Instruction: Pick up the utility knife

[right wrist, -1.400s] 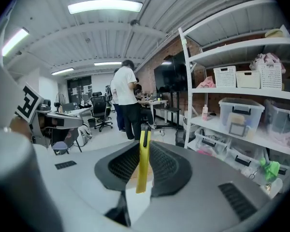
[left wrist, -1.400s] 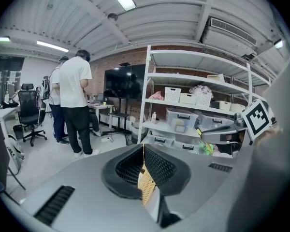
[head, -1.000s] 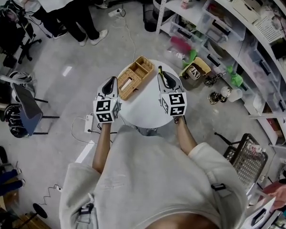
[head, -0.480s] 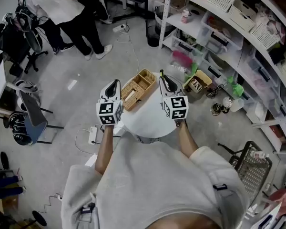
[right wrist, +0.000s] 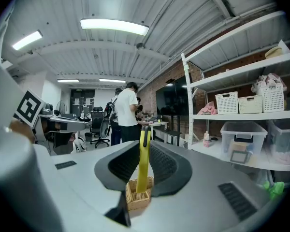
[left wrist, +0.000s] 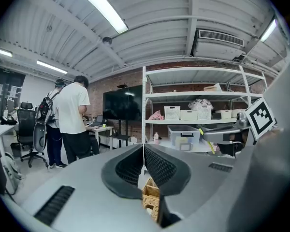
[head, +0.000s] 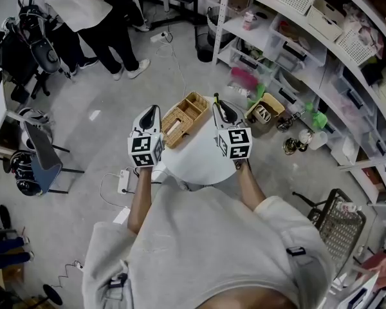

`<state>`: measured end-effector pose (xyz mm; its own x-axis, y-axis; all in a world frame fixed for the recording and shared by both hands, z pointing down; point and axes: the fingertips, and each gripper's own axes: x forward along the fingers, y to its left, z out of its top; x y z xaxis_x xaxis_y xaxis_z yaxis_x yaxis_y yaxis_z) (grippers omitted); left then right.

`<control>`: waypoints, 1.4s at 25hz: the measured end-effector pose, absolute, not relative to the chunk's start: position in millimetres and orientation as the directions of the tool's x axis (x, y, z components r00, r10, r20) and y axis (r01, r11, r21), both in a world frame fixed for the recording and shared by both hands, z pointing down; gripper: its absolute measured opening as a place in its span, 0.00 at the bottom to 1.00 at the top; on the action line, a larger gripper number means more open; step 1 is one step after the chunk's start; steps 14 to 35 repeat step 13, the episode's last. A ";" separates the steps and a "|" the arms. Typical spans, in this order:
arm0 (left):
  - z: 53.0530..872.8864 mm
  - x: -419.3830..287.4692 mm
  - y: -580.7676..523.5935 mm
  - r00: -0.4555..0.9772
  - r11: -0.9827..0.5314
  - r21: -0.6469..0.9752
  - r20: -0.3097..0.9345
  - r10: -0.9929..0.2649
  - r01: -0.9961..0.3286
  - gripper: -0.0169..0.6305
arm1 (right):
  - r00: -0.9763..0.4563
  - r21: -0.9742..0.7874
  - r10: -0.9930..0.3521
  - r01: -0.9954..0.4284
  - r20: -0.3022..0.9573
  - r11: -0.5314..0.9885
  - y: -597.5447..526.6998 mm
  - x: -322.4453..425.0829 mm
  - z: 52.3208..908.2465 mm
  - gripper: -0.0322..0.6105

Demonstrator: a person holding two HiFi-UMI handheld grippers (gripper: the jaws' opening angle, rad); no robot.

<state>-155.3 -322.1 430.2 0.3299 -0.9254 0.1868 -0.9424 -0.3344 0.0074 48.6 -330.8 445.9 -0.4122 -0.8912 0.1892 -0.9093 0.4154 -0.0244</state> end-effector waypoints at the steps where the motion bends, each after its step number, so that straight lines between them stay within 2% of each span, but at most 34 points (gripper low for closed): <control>1: 430.3 -155.0 -322.2 0.330 -0.335 0.008 0.186 -0.925 -0.942 0.06 | -0.412 -0.024 -0.891 -0.909 0.192 0.415 -330.3 48.6 446.4 0.17; 35: 437.1 -154.2 -325.3 0.335 -0.340 0.010 0.192 -0.922 -0.940 0.06 | -0.415 -0.022 -0.886 -0.907 0.206 0.420 -331.8 44.5 454.6 0.17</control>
